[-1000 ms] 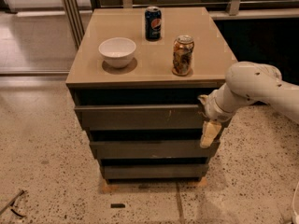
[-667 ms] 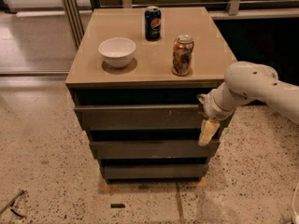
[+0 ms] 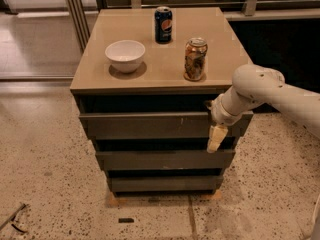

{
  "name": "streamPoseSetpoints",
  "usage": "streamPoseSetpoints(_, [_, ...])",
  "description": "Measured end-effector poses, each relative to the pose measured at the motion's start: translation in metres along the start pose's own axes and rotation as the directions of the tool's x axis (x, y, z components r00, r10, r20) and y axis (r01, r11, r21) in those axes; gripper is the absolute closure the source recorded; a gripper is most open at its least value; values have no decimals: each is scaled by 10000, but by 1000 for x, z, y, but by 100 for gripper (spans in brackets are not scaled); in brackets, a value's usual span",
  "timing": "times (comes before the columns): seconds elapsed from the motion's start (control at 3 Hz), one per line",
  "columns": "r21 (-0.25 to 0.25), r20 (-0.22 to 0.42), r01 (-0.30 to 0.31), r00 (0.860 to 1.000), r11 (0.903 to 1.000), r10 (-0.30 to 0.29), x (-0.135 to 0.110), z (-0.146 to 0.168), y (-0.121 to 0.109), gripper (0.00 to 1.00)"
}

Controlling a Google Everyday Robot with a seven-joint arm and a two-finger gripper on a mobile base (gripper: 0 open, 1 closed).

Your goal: Open top drawer

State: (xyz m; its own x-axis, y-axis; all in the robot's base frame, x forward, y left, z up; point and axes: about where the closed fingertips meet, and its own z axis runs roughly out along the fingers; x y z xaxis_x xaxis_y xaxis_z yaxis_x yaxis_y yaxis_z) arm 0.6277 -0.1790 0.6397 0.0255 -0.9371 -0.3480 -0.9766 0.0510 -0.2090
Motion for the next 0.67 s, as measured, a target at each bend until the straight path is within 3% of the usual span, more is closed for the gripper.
streamPoseSetpoints(0.67, [-453,71,58,10000,9990,-55,-5,10,1,0])
